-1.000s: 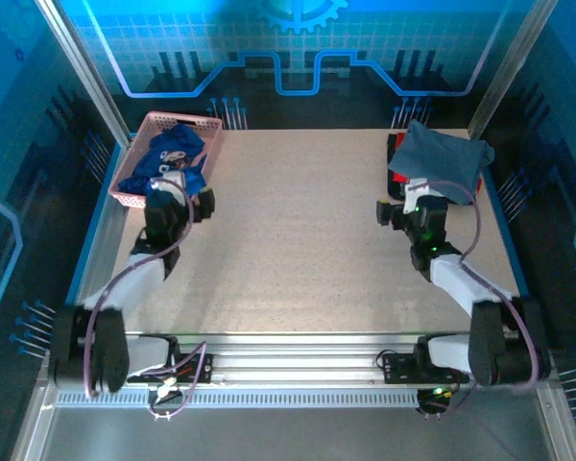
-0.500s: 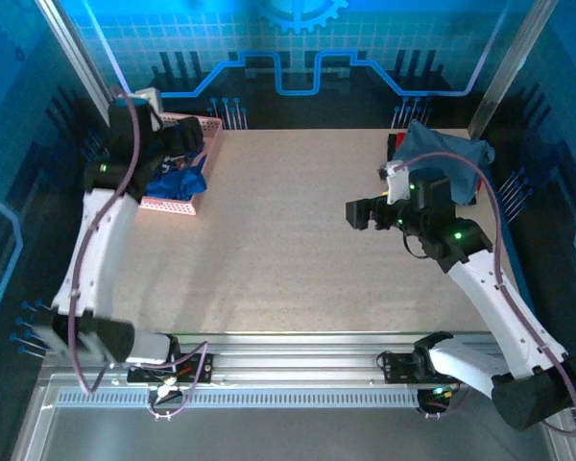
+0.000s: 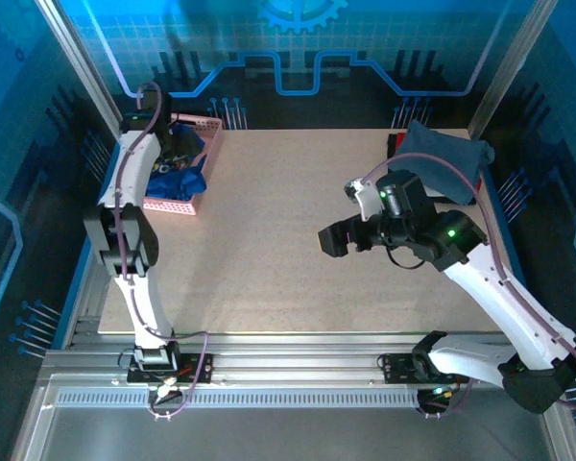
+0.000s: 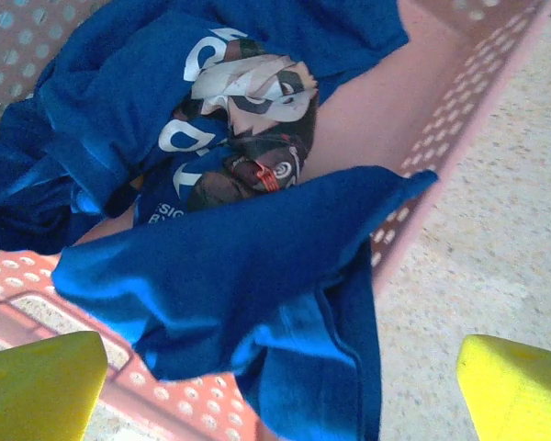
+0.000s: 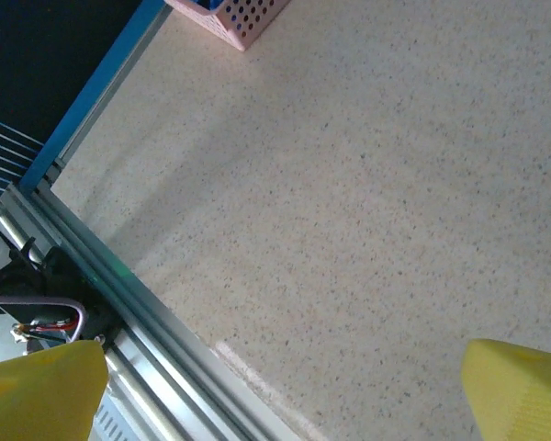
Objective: Fold and stack the t-shirts
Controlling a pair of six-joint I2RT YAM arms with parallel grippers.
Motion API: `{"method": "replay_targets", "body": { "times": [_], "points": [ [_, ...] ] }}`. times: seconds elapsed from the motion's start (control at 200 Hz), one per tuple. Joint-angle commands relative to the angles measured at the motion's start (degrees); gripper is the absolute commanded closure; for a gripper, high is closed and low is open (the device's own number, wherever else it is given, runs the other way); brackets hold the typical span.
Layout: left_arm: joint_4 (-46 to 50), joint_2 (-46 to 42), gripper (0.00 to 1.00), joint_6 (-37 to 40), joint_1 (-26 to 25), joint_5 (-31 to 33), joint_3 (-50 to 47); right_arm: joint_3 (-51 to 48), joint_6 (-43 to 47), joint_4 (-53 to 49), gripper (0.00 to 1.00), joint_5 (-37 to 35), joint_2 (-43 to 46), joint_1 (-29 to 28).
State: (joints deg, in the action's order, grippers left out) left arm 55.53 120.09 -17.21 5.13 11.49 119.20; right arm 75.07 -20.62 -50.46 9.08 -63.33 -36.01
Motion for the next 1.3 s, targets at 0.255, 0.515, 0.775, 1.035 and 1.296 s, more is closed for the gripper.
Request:
{"method": "replay_targets", "body": {
  "times": [0.255,0.515,0.775,1.035,1.296],
  "points": [
    [2.7,13.6,0.01,-3.8,3.1,1.9,9.5,-0.6,-4.8,-8.2,0.0,-1.8,9.0,-0.9],
    [2.6,19.9,0.01,-6.0,4.4,-0.9,8.0,-0.8,-7.2,-9.4,0.0,-3.6,11.8,-0.8],
    [1.6,22.9,0.48,-7.8,7.1,-10.7,6.3,-0.9,-8.2,-7.4,0.0,-4.2,12.1,-0.9],
    [-14.5,10.3,0.99,-7.1,10.8,-24.3,-3.8,-2.6,-7.8,-3.4,0.0,-5.9,13.4,-0.9],
    [-19.5,-5.4,1.0,-8.8,10.1,-31.0,-0.2,-5.1,-6.1,2.0,0.0,-8.3,11.7,-0.5]
  ]
}}
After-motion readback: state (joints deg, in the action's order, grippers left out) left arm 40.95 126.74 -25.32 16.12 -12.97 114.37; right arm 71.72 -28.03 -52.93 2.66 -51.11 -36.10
